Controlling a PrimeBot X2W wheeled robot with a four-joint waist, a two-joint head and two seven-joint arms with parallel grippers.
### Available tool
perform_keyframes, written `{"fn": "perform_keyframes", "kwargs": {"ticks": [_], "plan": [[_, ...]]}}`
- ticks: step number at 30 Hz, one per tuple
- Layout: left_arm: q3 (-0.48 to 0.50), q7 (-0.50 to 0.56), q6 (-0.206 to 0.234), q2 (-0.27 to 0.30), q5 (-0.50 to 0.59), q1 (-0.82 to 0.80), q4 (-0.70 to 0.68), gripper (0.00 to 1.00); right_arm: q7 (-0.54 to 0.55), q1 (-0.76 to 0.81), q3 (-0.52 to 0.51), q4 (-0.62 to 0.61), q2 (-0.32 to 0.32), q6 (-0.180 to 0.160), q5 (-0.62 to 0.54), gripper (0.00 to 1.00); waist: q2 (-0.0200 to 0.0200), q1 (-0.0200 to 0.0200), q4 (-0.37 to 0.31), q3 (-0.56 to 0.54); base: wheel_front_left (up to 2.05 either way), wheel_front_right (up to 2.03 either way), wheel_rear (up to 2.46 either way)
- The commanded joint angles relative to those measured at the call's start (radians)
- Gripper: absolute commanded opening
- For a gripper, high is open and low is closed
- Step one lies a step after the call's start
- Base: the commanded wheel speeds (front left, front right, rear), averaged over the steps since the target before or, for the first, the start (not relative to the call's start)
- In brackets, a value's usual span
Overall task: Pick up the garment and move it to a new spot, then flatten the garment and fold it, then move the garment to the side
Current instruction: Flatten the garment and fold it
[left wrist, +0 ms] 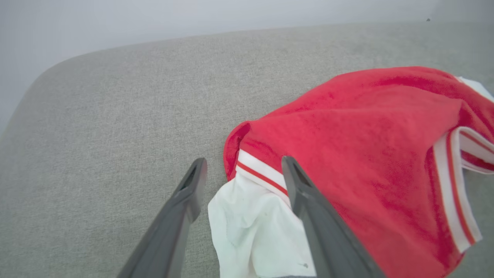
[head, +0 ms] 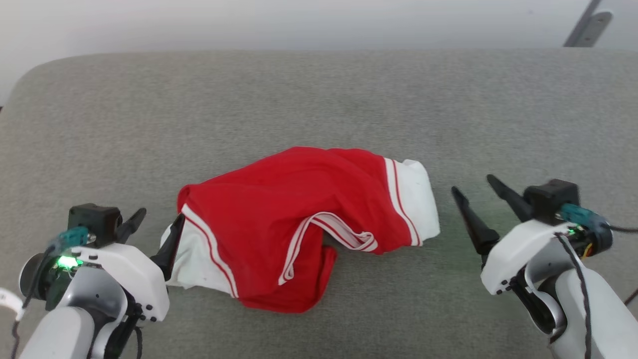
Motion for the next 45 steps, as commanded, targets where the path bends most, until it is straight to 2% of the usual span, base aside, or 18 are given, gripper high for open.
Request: {"fn": "perform_keyframes", "kwargs": {"ticks": [1,10,16,23,24,25,26,34,39,45], "plan": [[0.005,-0.029,0.008,-0.005,0.008,0.008,-0.007,1.0,0.019,-0.013,0.011,0.007,-0.007,0.0,0.008,1.0,0.0,0.0,0.018,0.0,0.0,0.0,0.0],[0.016,-0.302,0.032,-0.083,0.051,0.061,-0.041,1.0,0.214,-0.087,0.101,0.102,-0.051,0.0,0.028,1.0,0.0,0.0,0.104,0.008,0.0,0.0,0.0],[0.021,-0.454,0.039,-0.135,0.052,0.091,-0.047,1.0,0.301,-0.139,0.141,0.189,-0.069,0.0,0.035,1.0,0.0,0.0,0.164,0.019,0.0,0.0,0.0],[0.028,-0.532,0.037,-0.185,0.038,0.121,-0.038,1.0,0.408,-0.196,0.191,0.346,-0.078,0.0,0.049,1.0,0.0,0.0,0.22,0.028,0.0,0.0,0.0],[0.033,-0.538,0.036,-0.189,0.037,0.125,-0.037,1.0,0.429,-0.202,0.202,0.369,-0.076,-0.001,0.054,0.74,0.0,0.0,0.223,0.027,0.0,0.0,0.0],[0.035,-0.542,0.032,-0.195,0.034,0.126,-0.036,1.0,0.441,-0.21,0.211,0.387,-0.08,0.0,0.055,0.09,0.0,0.0,0.227,0.028,0.0,0.0,0.0],[0.037,-0.545,0.028,-0.199,0.034,0.126,-0.035,1.0,0.448,-0.221,0.22,0.398,-0.087,-0.001,0.053,0.0,0.0,0.0,0.231,0.028,0.0,0.0,0.0],[0.065,-0.557,0.007,-0.217,0.041,0.142,-0.036,1.0,0.496,-0.296,0.224,0.388,-0.132,-0.003,0.124,0.0,0.0,0.0,0.223,0.018,0.0,0.0,0.0],[0.092,-0.558,-0.003,-0.222,0.051,0.156,-0.045,1.0,0.568,-0.316,0.204,0.286,-0.187,-0.001,0.189,0.0,0.0,0.0,0.199,0.008,0.0,0.0,0.0],[0.114,-0.558,-0.019,-0.234,0.063,0.164,-0.05,1.0,0.682,-0.253,0.124,0.155,-0.288,0.0,0.221,0.0,0.0,0.0,0.177,0.002,0.0,0.0,0.0]]}}
